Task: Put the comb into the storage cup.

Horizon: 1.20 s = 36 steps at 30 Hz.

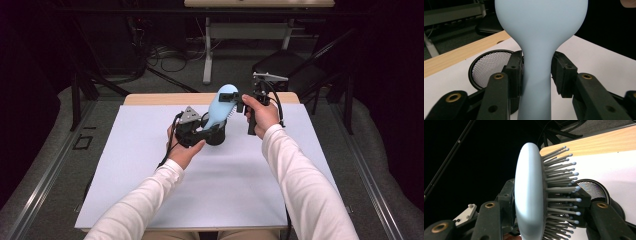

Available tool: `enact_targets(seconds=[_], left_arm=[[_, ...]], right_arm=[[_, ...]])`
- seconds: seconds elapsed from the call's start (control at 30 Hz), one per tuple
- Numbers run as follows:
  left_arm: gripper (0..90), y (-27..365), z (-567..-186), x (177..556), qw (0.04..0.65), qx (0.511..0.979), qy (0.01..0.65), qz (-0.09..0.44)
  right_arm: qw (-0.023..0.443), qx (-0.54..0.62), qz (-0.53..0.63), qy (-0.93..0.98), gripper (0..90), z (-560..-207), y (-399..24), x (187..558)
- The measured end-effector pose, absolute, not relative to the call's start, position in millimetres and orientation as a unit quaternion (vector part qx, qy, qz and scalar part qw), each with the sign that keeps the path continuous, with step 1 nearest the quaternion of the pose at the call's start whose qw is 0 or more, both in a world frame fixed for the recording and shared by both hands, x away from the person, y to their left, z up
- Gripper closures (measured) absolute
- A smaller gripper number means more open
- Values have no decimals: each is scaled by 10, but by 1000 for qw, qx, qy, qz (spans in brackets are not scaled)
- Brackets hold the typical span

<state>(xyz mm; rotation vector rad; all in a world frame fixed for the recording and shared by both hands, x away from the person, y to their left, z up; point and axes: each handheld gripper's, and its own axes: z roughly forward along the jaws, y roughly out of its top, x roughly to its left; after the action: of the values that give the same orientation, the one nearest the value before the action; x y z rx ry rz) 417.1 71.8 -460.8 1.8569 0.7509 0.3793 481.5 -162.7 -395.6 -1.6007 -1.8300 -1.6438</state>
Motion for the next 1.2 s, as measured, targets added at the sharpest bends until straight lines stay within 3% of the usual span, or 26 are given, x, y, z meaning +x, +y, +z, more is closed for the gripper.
enact_targets(seconds=[0.6,0.97,1.2], left_arm=[[386,709,-4631,4184,526,773,322,149],[191,712,-4637,4181,529,767,328,155],[155,718,-4641,4186,526,769,329,154]], right_arm=[[103,-544,-556,-620,492,-3951,-1636,4813],[100,-543,-557,-621,492,-3949,-1642,4811],[99,-542,-556,-622,492,-3950,-1641,4811]])
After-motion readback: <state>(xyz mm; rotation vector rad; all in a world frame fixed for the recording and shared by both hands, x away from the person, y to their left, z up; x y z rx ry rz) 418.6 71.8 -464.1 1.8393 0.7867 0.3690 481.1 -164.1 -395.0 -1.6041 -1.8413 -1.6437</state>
